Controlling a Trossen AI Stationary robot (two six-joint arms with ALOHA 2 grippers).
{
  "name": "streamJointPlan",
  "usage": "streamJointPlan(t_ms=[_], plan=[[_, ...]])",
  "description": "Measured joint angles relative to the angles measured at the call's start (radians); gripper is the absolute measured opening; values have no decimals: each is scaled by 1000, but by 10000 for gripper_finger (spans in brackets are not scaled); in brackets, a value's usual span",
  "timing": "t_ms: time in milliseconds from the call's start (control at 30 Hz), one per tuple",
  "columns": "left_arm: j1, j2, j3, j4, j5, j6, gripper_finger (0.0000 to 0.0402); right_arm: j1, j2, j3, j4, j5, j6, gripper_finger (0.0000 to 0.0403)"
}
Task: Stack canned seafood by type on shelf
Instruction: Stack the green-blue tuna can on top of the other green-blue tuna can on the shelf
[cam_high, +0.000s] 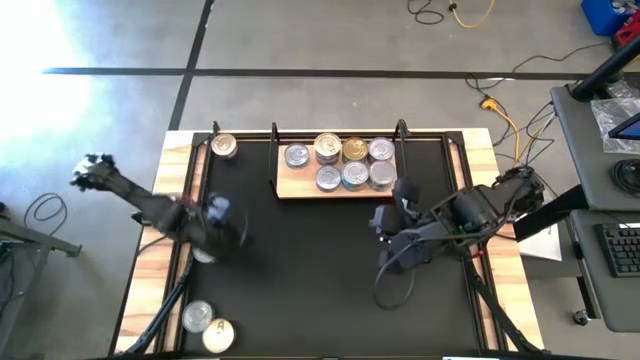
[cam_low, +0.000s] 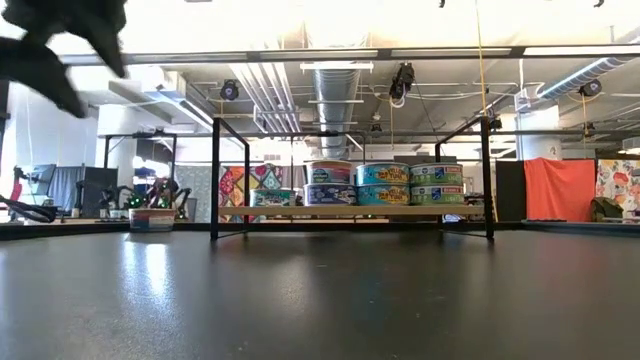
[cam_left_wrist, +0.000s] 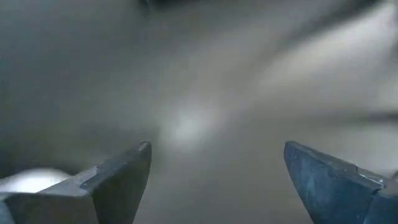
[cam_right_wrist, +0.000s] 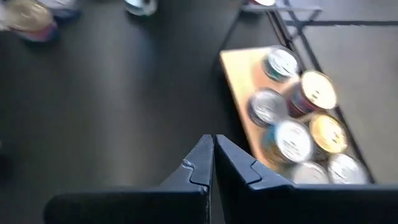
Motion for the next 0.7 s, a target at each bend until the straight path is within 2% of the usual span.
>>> streamJointPlan(t_ms=[100,200,267,367,533,700], plan=[[-115,107,78,-139,8,-122,349,5,0,1,81,-67,-40,9],[-157,184,136,-328,115,-212,349,9,0,3,145,-171,-103,9],[-163,223,150,-387,242,-179,343,9,8,2,168,-236,-132,9],[-163,281,145,-361,381,-54,317,26,29,-7,192,-293,-117,9],[-159,390,130,-336,420,208,236,74,87,-27,297,-362,-24,9],[-104,417,107,-377,403,422,106,87,173,-38,327,-359,98,9]])
